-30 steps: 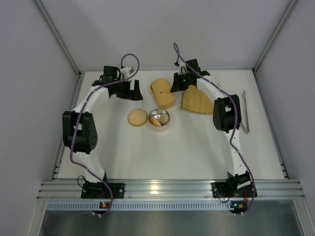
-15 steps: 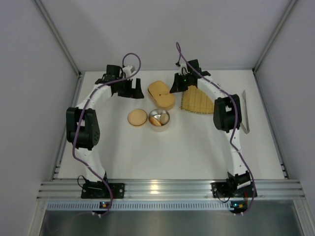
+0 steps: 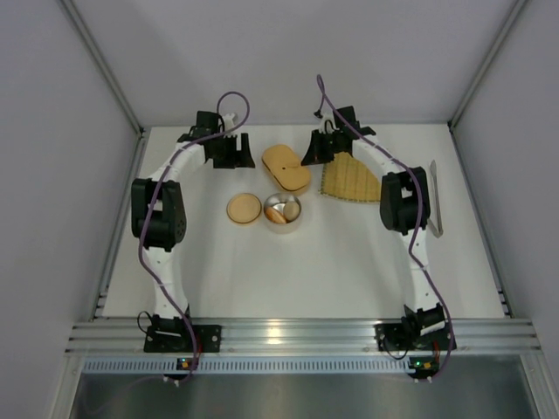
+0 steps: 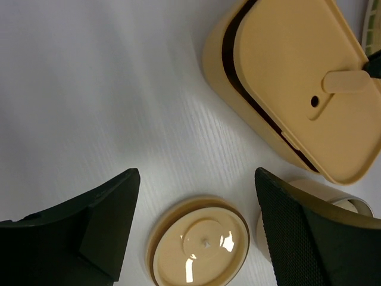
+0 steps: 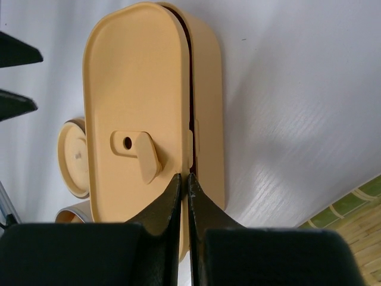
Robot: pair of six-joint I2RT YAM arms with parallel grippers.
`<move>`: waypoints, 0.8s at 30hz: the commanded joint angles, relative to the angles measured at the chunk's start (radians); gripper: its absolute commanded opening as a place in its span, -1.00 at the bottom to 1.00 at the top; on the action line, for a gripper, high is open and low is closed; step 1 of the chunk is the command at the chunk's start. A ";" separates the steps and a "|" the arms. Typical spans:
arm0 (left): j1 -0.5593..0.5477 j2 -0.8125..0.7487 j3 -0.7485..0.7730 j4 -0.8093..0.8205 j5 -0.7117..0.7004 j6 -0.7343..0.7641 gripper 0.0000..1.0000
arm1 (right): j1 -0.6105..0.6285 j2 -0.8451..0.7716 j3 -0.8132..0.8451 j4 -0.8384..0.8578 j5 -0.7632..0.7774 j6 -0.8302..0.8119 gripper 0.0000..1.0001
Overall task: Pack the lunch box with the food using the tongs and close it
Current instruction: Close the box lid on the packing box.
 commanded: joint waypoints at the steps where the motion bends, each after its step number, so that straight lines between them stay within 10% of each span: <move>1: 0.003 0.070 0.124 -0.030 -0.017 -0.061 0.63 | -0.006 0.000 0.010 0.059 -0.032 -0.010 -1.00; 24: -0.001 0.131 0.130 0.030 0.064 -0.099 0.65 | 0.009 0.043 0.023 0.124 0.018 -0.035 -1.00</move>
